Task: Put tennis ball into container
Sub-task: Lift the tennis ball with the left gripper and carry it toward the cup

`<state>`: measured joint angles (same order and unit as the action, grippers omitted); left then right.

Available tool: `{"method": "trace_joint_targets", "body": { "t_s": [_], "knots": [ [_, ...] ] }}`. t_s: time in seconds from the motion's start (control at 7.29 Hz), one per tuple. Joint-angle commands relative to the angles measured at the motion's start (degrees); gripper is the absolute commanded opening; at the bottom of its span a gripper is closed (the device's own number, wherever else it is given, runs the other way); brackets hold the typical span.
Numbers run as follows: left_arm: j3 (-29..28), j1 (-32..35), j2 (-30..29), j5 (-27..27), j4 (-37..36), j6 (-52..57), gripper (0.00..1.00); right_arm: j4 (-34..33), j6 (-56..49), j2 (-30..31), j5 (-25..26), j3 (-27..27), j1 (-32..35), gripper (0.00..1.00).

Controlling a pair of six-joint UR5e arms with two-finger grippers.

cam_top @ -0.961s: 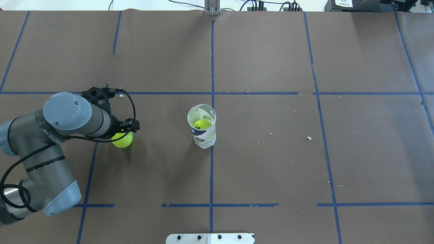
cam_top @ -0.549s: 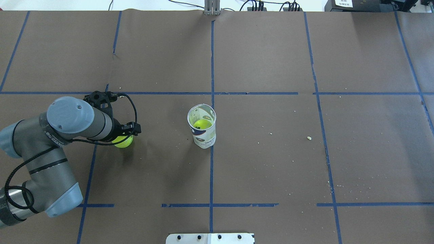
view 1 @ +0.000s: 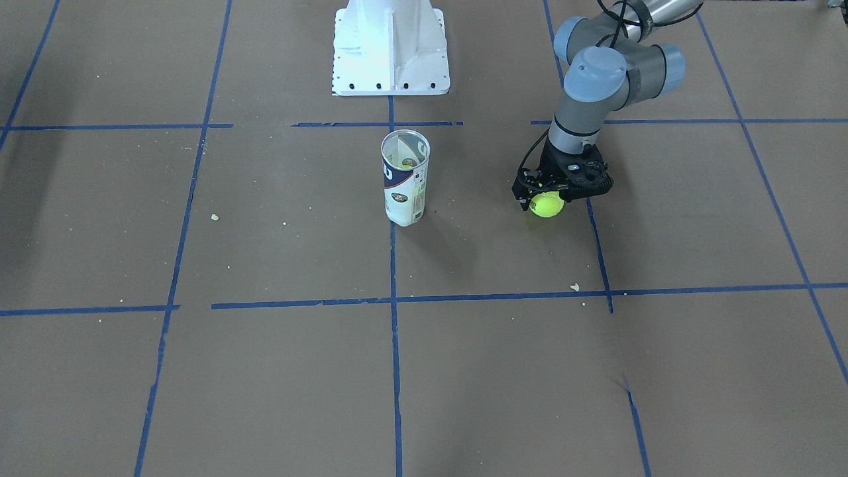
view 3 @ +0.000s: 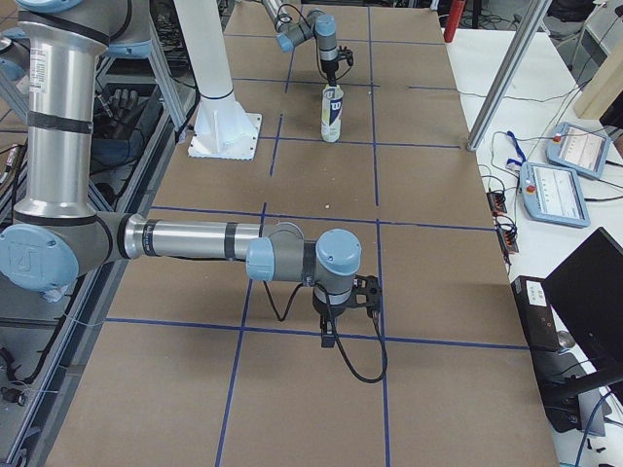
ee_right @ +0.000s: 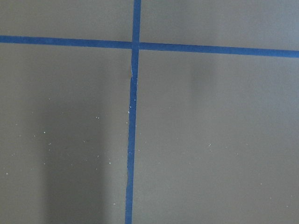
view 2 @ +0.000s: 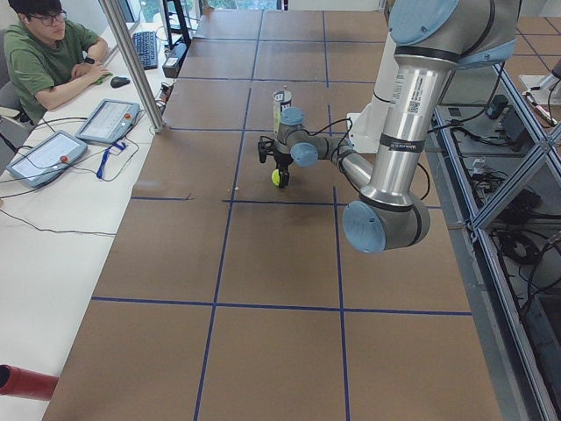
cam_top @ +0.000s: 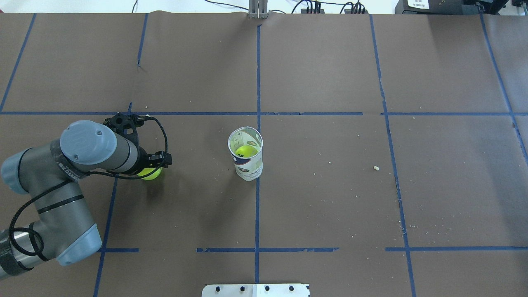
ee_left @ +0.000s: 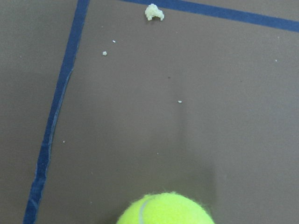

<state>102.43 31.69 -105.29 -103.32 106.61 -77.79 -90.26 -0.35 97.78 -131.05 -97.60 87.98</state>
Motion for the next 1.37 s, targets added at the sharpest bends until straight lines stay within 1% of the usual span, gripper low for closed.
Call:
{"method": "trace_joint_targets", "body": {
  "t_s": [0.0, 0.14, 0.27, 0.55, 0.82, 0.96, 1.1, 1.24],
  "knots": [
    [-0.04, -0.05, 0.0, -0.13, 0.0, 0.01, 0.9, 0.0, 0.0, 0.04, 0.0, 0.04, 0.0, 1.0],
    [0.13, -0.05, 0.0, -0.22, 0.0, -0.08, 0.44, 0.0, 0.0, -0.05, 0.0, 0.04, 0.0, 1.0],
    [0.74, -0.05, 0.0, -0.39, -0.09, 0.01, 0.16, 0.0, 0.0, 0.04, 0.0, 0.04, 0.0, 1.0],
    [5.56, 0.82, 0.18, -0.48, -3.14, 0.18, 0.16, 0.0, 0.0, 0.04, 0.0, 0.04, 0.0, 1.0],
    [14.67, 2.05, -0.43, -0.48, -13.65, 2.28, 0.16, 0.0, 0.0, 0.04, 0.0, 0.04, 0.0, 1.0],
    [18.55, 6.58, -2.18, -2.14, -19.37, 2.82, 0.16, -0.09, 0.0, 0.04, 0.0, 0.04, 0.0, 1.0],
    [21.29, 11.59, -6.2, -5.63, -26.73, 3.52, 0.16, 0.0, 0.0, 0.04, 0.0, 0.04, 0.0, 1.0],
    [23.32, 13.11, -11.55, -6.71, -35.07, 3.52, 0.16, 0.0, 0.0, -0.05, 0.0, 0.04, 0.0, 1.0]
  ]
}}
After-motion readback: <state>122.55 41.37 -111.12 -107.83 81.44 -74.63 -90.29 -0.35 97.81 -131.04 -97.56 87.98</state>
